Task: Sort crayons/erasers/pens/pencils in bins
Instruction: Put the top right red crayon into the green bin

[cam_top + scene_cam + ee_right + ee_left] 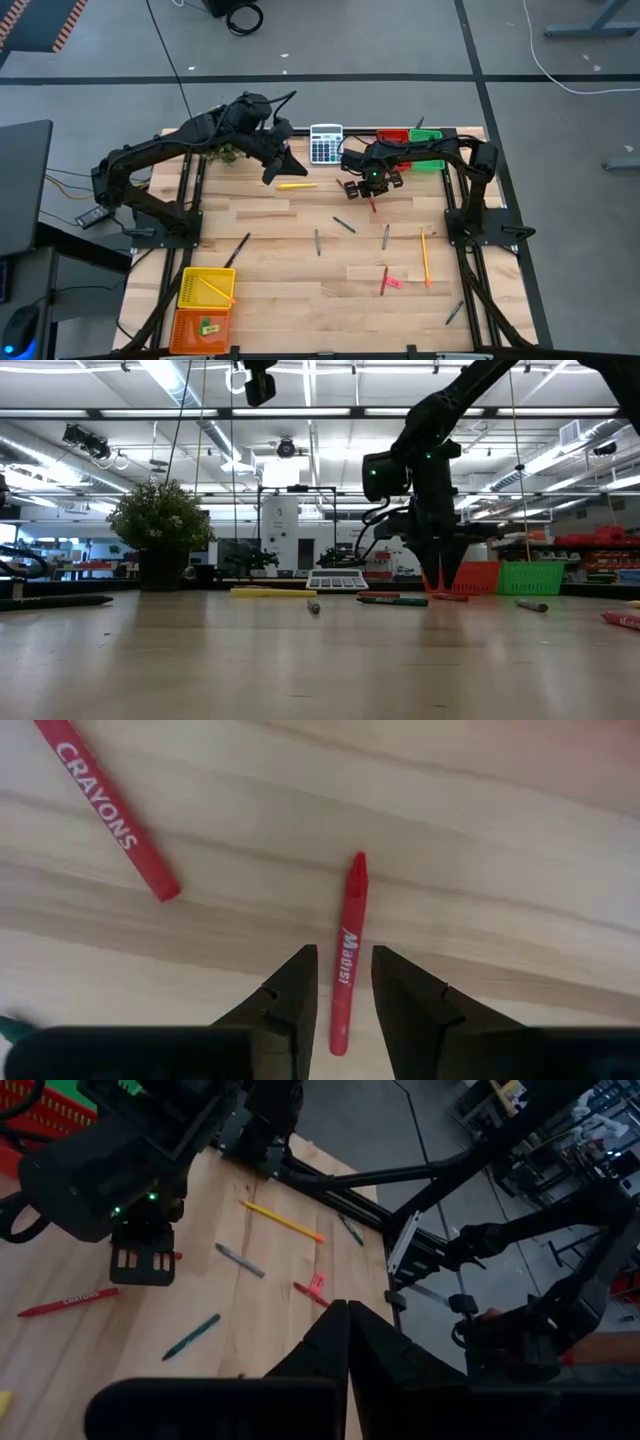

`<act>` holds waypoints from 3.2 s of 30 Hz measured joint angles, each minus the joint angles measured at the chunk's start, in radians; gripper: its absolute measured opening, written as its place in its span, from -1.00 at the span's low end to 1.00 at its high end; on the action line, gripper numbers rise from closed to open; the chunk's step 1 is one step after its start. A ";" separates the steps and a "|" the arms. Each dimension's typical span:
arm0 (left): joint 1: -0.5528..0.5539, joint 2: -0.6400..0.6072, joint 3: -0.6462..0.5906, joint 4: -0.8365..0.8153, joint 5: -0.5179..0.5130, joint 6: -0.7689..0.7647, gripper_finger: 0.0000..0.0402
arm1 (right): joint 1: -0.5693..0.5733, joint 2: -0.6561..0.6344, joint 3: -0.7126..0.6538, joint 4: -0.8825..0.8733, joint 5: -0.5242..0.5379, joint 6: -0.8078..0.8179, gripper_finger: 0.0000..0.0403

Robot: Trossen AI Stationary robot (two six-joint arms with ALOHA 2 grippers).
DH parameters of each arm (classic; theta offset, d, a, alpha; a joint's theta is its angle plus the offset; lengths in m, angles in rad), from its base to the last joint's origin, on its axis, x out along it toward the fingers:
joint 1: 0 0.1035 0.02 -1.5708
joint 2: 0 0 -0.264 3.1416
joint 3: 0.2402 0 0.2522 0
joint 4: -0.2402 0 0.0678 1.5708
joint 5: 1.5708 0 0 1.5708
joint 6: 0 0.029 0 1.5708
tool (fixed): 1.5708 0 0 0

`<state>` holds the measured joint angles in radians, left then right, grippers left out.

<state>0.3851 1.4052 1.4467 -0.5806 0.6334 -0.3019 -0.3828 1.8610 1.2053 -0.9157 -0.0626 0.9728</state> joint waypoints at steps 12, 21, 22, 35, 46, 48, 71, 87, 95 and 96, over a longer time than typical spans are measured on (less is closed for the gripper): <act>0.000 0.001 0.000 0.000 -0.010 -0.007 -0.88 | -0.010 0.042 -0.002 0.027 -0.017 -0.018 -0.51; 0.000 0.001 0.000 0.001 -0.011 -0.026 -0.95 | -0.008 0.040 -0.014 0.041 -0.024 0.001 -0.77; 0.000 0.001 0.000 0.001 -0.011 -0.027 -0.95 | -0.007 0.040 -0.014 0.041 -0.024 0.001 -0.79; 0.000 0.001 0.000 0.001 -0.011 -0.028 -0.95 | -0.008 0.035 -0.017 0.037 -0.024 -0.003 -0.79; 0.000 0.001 0.000 0.000 -0.011 -0.027 -0.88 | -0.007 0.018 -0.020 0.019 -0.040 -0.012 -0.79; 0.000 0.001 0.000 0.000 -0.011 -0.027 -0.88 | -0.007 0.018 -0.020 0.020 -0.063 -0.018 -0.79; 0.000 0.001 0.000 0.000 -0.011 -0.016 -0.95 | -0.111 0.016 0.226 -0.218 -0.016 -0.204 -0.79; 0.000 0.002 0.000 -0.029 -0.011 -0.015 -0.93 | -0.293 -0.055 0.316 -0.374 0.130 -0.326 -0.79; 0.000 0.002 0.000 -0.032 -0.011 -0.004 -0.93 | -0.464 -0.193 0.193 -0.360 0.171 -0.343 -0.79; 0.000 0.002 0.000 -0.033 -0.011 -0.004 -0.91 | -0.479 -0.211 0.174 -0.354 0.170 -0.349 -0.79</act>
<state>0.3851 1.4067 1.4464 -0.6138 0.6220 -0.3060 -0.8622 1.6504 1.3792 -1.2697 0.1078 0.6238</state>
